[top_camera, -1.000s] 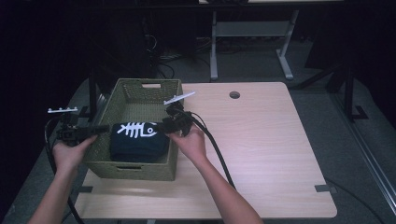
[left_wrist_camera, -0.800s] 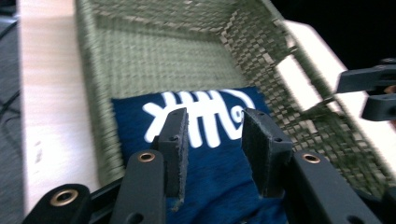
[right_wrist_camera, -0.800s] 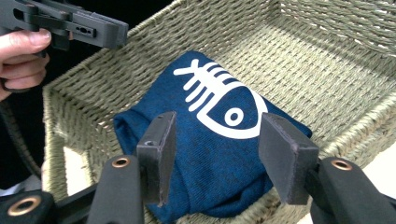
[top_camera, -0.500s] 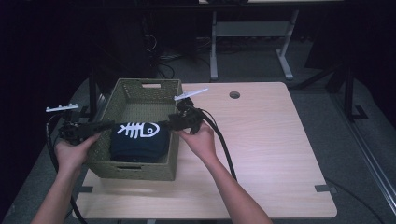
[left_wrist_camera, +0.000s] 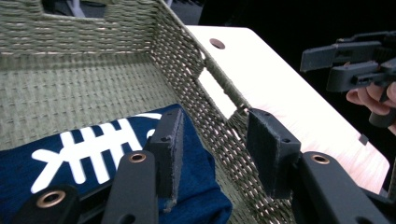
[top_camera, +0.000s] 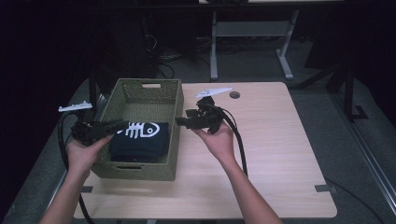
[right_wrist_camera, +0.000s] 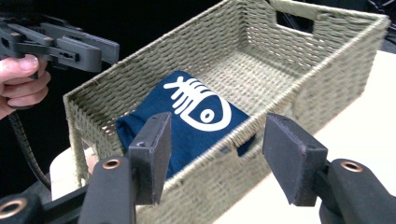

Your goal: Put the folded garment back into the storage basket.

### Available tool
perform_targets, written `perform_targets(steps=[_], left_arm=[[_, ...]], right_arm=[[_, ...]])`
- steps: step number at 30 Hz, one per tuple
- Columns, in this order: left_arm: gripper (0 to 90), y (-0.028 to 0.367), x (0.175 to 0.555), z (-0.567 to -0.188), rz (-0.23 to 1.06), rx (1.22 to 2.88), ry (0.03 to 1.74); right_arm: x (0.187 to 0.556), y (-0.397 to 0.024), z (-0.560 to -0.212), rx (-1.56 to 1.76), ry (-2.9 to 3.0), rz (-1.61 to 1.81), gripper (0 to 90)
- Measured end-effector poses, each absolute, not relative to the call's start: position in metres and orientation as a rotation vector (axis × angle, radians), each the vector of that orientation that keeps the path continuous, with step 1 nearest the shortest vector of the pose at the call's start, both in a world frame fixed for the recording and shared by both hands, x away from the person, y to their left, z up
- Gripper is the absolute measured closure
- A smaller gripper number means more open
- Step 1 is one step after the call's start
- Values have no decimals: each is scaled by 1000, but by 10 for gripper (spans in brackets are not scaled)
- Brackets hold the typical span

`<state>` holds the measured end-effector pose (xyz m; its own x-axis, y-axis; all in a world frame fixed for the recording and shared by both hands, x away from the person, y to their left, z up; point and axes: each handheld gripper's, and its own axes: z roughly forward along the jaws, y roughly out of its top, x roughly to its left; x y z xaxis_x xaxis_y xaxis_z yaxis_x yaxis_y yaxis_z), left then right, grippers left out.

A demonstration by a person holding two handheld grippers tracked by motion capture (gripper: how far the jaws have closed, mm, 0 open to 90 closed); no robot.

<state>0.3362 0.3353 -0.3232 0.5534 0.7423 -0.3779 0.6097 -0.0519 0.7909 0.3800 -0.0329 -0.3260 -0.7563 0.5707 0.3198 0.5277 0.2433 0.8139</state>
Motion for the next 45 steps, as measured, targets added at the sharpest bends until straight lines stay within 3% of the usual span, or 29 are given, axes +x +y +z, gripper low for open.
perform_targets(steps=[21,45], left_arm=[[489,300,334,-328,136,1779,1074],[386,245,339,-326,97,1817,972]], right_arm=[[371,-77,-338,1140,2426,1561,351],[359,-139,-347,1239,2351,1562,347]])
